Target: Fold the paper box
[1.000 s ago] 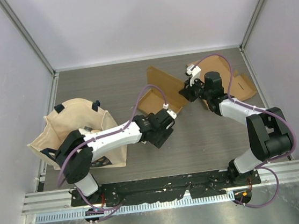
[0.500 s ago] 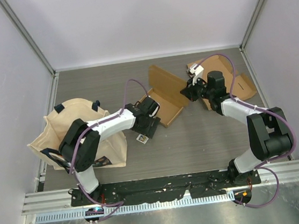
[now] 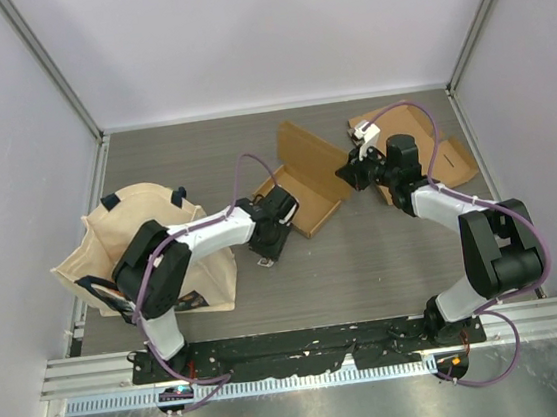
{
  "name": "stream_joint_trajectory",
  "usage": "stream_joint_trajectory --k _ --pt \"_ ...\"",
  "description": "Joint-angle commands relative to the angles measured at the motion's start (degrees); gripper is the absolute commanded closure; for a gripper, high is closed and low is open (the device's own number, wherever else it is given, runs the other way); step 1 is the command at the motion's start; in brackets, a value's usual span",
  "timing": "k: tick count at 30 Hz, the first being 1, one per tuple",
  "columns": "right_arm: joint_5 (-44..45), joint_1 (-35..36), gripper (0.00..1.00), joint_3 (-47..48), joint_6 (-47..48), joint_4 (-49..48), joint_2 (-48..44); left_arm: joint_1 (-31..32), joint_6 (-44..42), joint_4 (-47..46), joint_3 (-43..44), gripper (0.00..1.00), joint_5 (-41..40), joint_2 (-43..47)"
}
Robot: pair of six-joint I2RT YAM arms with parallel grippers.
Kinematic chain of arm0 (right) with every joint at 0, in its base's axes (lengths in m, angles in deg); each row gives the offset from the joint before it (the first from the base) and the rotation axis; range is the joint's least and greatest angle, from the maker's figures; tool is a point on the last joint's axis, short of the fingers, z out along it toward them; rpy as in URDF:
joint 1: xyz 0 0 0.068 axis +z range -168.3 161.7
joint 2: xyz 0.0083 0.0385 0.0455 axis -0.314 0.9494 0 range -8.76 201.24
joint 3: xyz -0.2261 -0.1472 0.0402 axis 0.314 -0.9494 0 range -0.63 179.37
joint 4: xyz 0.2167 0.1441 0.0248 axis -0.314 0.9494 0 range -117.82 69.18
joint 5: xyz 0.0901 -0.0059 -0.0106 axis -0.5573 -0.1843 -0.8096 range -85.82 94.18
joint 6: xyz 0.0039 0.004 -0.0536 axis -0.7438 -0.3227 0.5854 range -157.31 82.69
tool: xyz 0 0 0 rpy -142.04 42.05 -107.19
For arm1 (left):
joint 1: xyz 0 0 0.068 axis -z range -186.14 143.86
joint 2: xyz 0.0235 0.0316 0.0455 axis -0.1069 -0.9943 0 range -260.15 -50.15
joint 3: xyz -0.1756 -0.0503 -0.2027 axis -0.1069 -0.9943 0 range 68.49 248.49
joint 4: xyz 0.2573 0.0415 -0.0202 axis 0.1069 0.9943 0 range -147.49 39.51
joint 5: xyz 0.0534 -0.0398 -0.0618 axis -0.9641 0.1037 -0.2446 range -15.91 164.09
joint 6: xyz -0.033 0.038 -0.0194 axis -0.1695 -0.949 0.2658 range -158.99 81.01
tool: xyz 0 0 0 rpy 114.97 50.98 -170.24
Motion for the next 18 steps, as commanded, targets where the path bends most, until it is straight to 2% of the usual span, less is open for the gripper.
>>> stream_joint_trajectory --k 1,5,8,10,15,16,17,18 --pt "0.2 -0.2 0.94 -0.1 -0.3 -2.7 -0.6 0.7 2.5 0.8 -1.8 0.65 -1.9 6.3" --pt "-0.6 -0.2 0.94 -0.1 -0.7 -2.7 -0.3 0.6 3.3 2.5 0.6 0.66 -1.5 11.8" --pt "-2.0 -0.2 0.95 -0.1 -1.2 -2.9 -0.5 0.5 3.3 2.5 5.5 0.65 0.7 13.3" --pt "-2.4 -0.2 0.94 -0.4 -1.4 -2.9 -0.8 0.3 3.1 1.9 11.4 0.64 2.1 12.0" --pt "-3.3 -0.2 0.94 -0.4 -1.5 -1.9 -2.1 -0.2 3.1 0.7 27.7 0.61 3.0 0.0" --pt "-3.4 -0.2 0.94 -0.4 -1.5 -1.5 -2.4 -0.6 2.8 0.4 29.5 0.59 2.2 -2.0" --pt "-4.0 -0.1 0.94 -0.4 -1.5 -1.2 -3.0 -0.9 2.1 0.5 31.0 0.47 2.0 -3.5" --pt "-3.9 -0.2 0.94 -0.2 -1.3 -0.7 -3.3 -1.3 1.4 1.0 33.5 0.40 1.6 -5.6"
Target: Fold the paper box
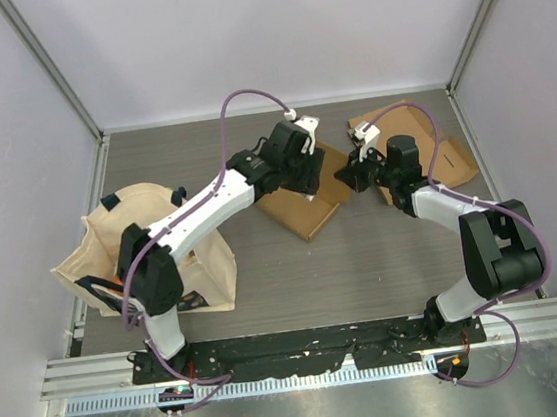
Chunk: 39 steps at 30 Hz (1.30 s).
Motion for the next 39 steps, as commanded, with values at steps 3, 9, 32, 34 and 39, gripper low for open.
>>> stream_joint_trajectory --k 3,9,32,34,39 --pt "-2.1 -0.2 0.94 0.8 0.8 1.0 -3.1 -2.9 -3.4 -2.8 5.7 0.22 -0.8 -6.1" --pt "-3.1 -0.2 0.94 2.3 1.9 2.2 -0.5 -11.1 -4.6 -14.2 -2.3 0.17 5.6 -0.4" --pt "-9.6 -1.5 0.94 11.4 8.6 14.9 6.3 -24.7 -21.9 -31.5 1.7 0.11 34.1 -13.6" --pt "-9.5 -1.5 0.94 11.6 8.8 15.1 6.5 -24.7 -23.0 -31.8 1.7 0.14 35.0 -14.5" --pt "-8.5 -1.5 0.94 12.2 8.9 15.9 7.6 -24.7 -23.9 -31.9 0.1 0.42 36.1 -14.7"
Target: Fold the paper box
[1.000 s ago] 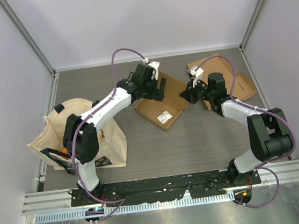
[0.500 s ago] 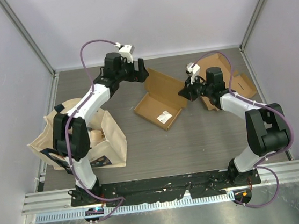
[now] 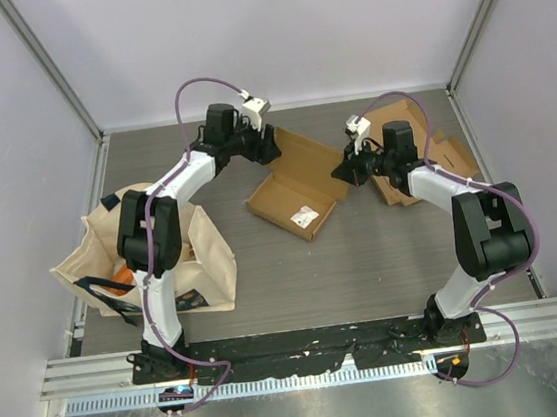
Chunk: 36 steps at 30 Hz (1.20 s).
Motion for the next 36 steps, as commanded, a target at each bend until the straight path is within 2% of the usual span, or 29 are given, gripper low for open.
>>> stream_joint_trajectory --k 1,3,8,9,10,11,16,18,19,20,25,30,33,36 --pt "0.5 0.0 0.94 1.7 1.4 2.5 0.7 -0.1 -2.7 -2.8 0.3 0.46 2.6 1.1" --pt "0.9 0.1 0.93 1.3 0.5 1.5 0.2 0.0 -1.8 -3.7 -0.5 0.57 2.1 1.5" --pt "5.9 0.8 0.87 0.5 -0.9 1.2 -2.3 1.8 0.2 -8.3 -4.7 0.74 -4.1 5.3" --pt "7.0 1.4 0.85 0.2 -1.2 1.1 -2.8 2.2 0.4 -9.2 -6.6 0.85 -4.5 6.0" --pt "10.1 1.7 0.84 -0.2 -1.6 1.0 -3.9 2.9 1.2 -11.4 -7.5 0.92 -5.6 6.7" --pt "11.5 2.2 0.82 -0.2 -1.9 1.2 -4.3 3.2 1.3 -12.3 -8.4 0.94 -6.7 7.9" --pt "20.3 4.3 0.72 -0.8 -6.3 3.2 -7.3 5.4 4.5 -18.5 -14.0 1.00 -11.4 11.3" --pt "25.2 4.3 0.63 -1.2 -9.6 3.2 -9.6 6.1 4.8 -19.6 -16.0 1.00 -13.0 13.0" --pt "26.1 4.3 0.51 -1.3 -12.4 3.8 -10.3 6.7 4.9 -20.0 -16.6 1.00 -15.3 13.6" --pt "27.4 4.3 0.47 -1.0 -14.0 6.1 -11.3 6.9 5.7 -20.5 -17.4 1.00 -17.0 14.1" --pt "33.4 4.3 0.37 -3.0 -18.3 9.6 -16.3 7.7 7.2 -22.9 -22.3 1.00 -18.8 16.7" --pt "32.8 3.6 0.37 -1.7 -16.3 13.6 -17.2 7.9 7.5 -24.6 -25.7 1.00 -18.3 18.0" --pt "28.2 2.3 0.39 -2.3 -14.8 12.6 -17.0 7.9 6.6 -24.4 -26.3 1.00 -18.1 18.7" --pt "18.1 -0.4 0.46 -4.0 -14.3 8.1 -16.4 7.8 5.3 -23.5 -26.1 1.00 -17.9 18.7"
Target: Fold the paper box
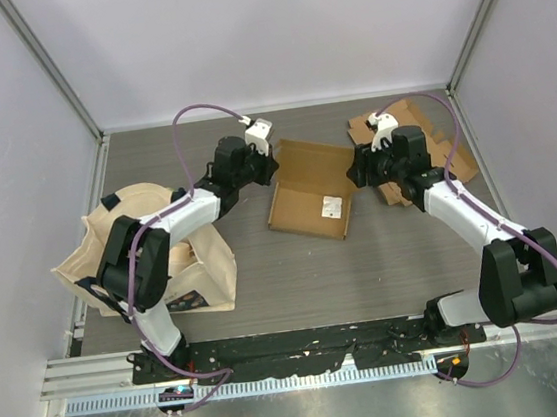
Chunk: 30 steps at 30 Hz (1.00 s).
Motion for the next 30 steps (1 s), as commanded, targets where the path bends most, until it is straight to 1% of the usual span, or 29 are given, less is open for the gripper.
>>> stream_joint_trajectory --k 1,2,3,6,8,9,11,12,13,16,19,22,23,25,26,28,30 --pt "-11.8 -3.5 0.50 -0.8 1.1 -4.6 0.7 -0.1 -1.7 -3.8 0.1 1.00 -0.2 2.9" --pt "-13.5 -3.9 0.52 -1.0 0.9 -6.7 1.0 -0.2 -1.8 -3.7 0.1 1.00 -0.2 2.9" --pt "-14.0 -4.6 0.57 -0.8 1.0 -6.6 1.3 -0.2 -1.9 -3.5 0.0 1.00 -0.2 2.8" --pt "-13.4 -4.7 0.63 -0.7 1.8 -6.1 1.4 -0.2 -2.3 -3.4 -0.2 1.00 -0.1 2.7" --pt "-12.1 -4.7 0.73 -0.7 1.7 -6.2 1.6 -0.2 -2.1 -3.5 -0.3 1.00 -0.2 2.6" --pt "-11.6 -4.7 0.80 -0.8 1.7 -6.3 1.6 -0.2 -2.0 -3.6 -0.3 1.00 -0.2 2.5" --pt "-9.8 -4.6 0.89 -1.0 1.8 -6.5 1.5 -0.2 -1.2 -3.5 0.1 1.00 0.1 2.4" --pt "-9.4 -4.5 0.97 -1.4 2.0 -6.6 1.2 -0.2 -1.0 -3.5 0.3 1.00 0.2 2.2" --pt "-8.7 -4.4 0.99 -1.6 2.3 -7.2 0.9 -0.2 -0.5 -3.3 0.6 1.00 0.2 1.9" --pt "-7.7 -4.4 0.99 -1.5 4.6 -6.9 0.3 -0.4 0.9 -1.4 2.5 0.96 0.7 0.6" --pt "-9.9 -4.4 0.99 -0.8 5.6 -6.7 1.1 -0.8 1.4 1.4 6.0 0.89 2.1 -1.1" --pt "-10.7 -4.4 0.99 -0.8 6.3 -7.0 1.8 -1.0 1.4 2.7 7.0 0.85 2.6 -1.9" --pt "-10.9 -4.4 0.99 -0.6 6.7 -6.6 2.0 -1.0 1.3 2.8 7.3 0.80 2.6 -2.0" --pt "-12.3 -4.5 0.99 -0.2 6.9 -6.5 2.4 -1.0 0.7 2.8 7.7 0.77 2.6 -2.4" --pt "-12.6 -4.5 0.99 -0.1 6.9 -6.6 2.4 -1.0 0.6 3.1 8.3 0.74 2.6 -2.6" --pt "-13.2 -4.4 0.99 -0.1 7.0 -6.6 2.3 -1.1 -0.1 3.9 9.9 0.72 2.7 -3.3" --pt "-12.9 -4.4 0.99 0.0 7.0 -6.5 2.3 -1.0 -0.4 5.0 10.7 0.72 2.9 -4.0"
